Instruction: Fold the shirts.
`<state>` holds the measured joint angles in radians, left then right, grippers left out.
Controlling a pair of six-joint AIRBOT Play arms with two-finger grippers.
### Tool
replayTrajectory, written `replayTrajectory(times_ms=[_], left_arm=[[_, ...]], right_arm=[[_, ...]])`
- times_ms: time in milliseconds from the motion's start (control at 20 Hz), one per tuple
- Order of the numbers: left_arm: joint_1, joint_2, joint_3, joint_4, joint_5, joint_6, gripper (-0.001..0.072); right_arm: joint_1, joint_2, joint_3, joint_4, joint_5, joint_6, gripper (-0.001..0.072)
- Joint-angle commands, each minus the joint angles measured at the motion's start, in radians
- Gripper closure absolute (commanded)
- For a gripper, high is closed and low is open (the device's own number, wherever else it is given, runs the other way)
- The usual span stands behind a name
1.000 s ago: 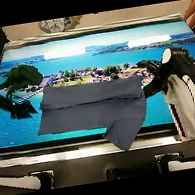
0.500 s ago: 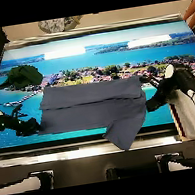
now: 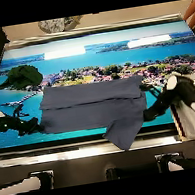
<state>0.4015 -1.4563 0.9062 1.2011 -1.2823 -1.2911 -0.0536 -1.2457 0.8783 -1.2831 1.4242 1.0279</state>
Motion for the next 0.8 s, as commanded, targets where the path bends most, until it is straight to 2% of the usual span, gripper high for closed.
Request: replayTrajectory(times_ms=[0,100,250,300,400,500,550,600,750], left_arm=[[0.0,0.0,-0.001,0.003,0.016,0.006,0.0675],[0.0,0.0,-0.001,0.003,0.016,0.009,0.0675],[0.0,0.0,-0.001,0.004,0.005,0.014,0.0676],[0.0,0.0,-0.001,0.004,0.004,0.014,0.0675],[0.0,0.0,-0.001,0.003,0.009,0.014,0.0675],[0.0,0.0,-0.001,0.003,0.016,0.013,0.0675],[0.0,0.0,-0.001,0.004,0.016,0.013,0.0675],[0.0,0.0,-0.001,0.004,0.017,0.013,0.0675],[0.0,0.005,0.019,0.003,0.014,0.013,0.0676]], right_arm=[[0.001,0.129,-0.225,0.173,-0.135,0.0,0.0172],[0.001,0.154,-0.322,0.201,-0.226,0.035,0.0173],[0.001,0.154,-0.401,0.299,-0.352,0.03,0.018],[0.001,0.154,-0.409,0.322,-0.386,0.031,0.0222],[0.002,0.146,-0.411,0.341,-0.427,0.035,0.0249],[0.002,0.13,-0.411,0.354,-0.423,0.043,0.0387],[0.002,0.123,-0.411,0.365,-0.406,0.042,0.0576],[0.002,0.123,-0.411,0.364,-0.39,0.039,0.0673],[0.002,0.151,-0.38,0.347,-0.357,-0.05,0.0674]])
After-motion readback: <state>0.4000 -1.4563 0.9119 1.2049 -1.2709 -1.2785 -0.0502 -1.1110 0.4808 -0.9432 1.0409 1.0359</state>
